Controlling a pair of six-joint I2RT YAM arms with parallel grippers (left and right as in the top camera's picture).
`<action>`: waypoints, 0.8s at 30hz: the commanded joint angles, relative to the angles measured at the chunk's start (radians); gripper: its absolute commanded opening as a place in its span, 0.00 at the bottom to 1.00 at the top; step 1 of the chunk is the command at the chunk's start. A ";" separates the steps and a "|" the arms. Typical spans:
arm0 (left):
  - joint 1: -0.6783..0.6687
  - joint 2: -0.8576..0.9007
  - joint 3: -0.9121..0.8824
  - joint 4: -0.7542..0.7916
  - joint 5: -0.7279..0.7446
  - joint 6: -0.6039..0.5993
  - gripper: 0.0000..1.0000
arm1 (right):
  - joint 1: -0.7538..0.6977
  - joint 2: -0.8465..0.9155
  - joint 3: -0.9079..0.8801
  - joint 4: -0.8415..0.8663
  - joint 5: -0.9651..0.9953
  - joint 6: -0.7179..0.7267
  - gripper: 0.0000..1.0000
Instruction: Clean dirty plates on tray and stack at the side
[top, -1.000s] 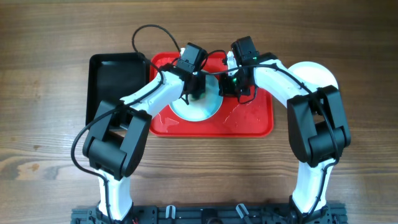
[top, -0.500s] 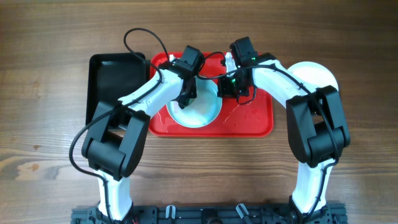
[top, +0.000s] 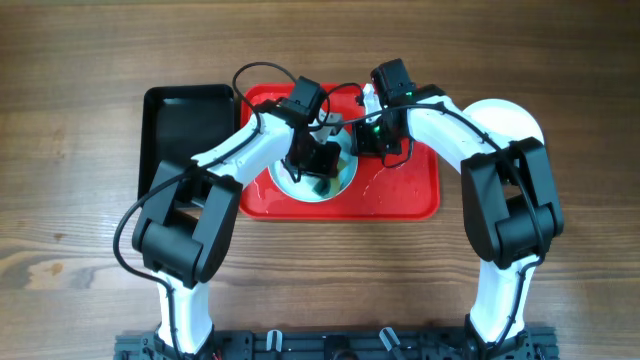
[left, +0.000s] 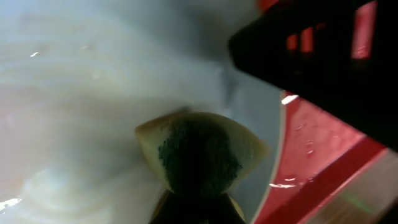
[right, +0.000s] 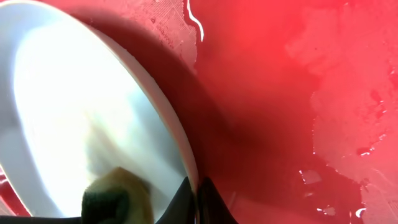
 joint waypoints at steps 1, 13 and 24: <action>0.052 0.014 -0.006 0.054 0.021 -0.104 0.04 | 0.002 0.022 -0.008 0.006 -0.009 0.013 0.04; 0.200 0.014 -0.006 0.239 -0.127 -0.360 0.04 | 0.002 0.022 -0.008 0.008 -0.009 0.013 0.04; 0.197 0.014 -0.006 -0.119 -0.105 -0.328 0.04 | 0.002 0.023 -0.008 0.009 -0.009 0.013 0.04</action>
